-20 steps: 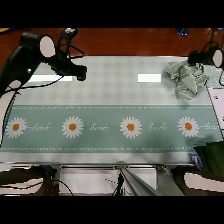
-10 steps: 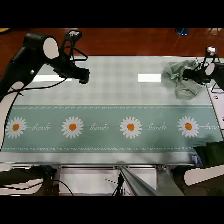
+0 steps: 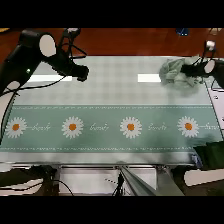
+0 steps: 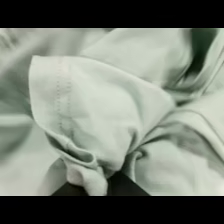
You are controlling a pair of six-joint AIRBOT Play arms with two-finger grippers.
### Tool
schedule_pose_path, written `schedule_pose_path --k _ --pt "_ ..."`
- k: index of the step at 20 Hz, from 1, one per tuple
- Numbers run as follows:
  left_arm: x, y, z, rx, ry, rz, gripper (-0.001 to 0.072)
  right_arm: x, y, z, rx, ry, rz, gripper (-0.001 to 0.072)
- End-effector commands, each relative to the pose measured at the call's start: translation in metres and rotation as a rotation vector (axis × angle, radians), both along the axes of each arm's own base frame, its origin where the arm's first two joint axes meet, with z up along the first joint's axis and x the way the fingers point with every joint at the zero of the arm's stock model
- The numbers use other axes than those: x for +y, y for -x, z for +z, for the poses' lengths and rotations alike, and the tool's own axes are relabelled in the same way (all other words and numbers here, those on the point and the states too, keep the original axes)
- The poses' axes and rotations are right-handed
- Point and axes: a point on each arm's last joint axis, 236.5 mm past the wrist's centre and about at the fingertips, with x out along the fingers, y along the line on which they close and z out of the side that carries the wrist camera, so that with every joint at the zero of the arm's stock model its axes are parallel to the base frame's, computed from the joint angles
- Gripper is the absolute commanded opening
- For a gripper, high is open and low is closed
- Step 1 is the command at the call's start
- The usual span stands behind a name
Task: Fold the shirts.
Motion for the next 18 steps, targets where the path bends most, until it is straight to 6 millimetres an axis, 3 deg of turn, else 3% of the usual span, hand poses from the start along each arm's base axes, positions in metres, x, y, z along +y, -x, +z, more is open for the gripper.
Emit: schedule_pose_path --k 1,3,5,7,9,11,13,15,18 --pt "-0.001 -0.003 0.056 -0.119 0.048 0.0 0.0508 0.013 0.012 0.133 -0.242 0.078 0.075 0.0024" --pt "0.0 0.001 0.115 -0.24 0.098 0.0 0.0508 0.031 0.04 0.22 -0.416 0.079 0.109 0.0024" --pt "0.006 0.016 0.178 -0.375 0.153 -0.001 0.0508 0.054 0.084 0.307 -0.603 0.066 0.142 0.0024" --pt "0.013 0.042 0.234 -0.491 0.215 -0.006 0.0509 0.076 0.135 0.376 -0.769 0.047 0.173 0.0024" --pt "0.019 0.077 0.276 -0.577 0.282 -0.022 0.0508 0.098 0.186 0.425 -0.901 0.01 0.205 0.0024" --pt "0.022 0.108 0.305 -0.635 0.343 -0.044 0.0509 0.116 0.229 0.45 -0.963 -0.012 0.241 0.0023" --pt "0.028 0.134 0.324 -0.678 0.375 -0.056 0.0508 0.129 0.256 0.449 -0.94 -0.004 0.278 0.0023" --pt "0.036 0.152 0.326 -0.672 0.369 -0.061 0.0508 0.139 0.265 0.431 -0.859 -0.011 0.315 0.0023" --pt "0.041 0.166 0.303 -0.575 0.323 -0.069 0.0508 0.148 0.26 0.391 -0.696 -0.045 0.361 0.0023"
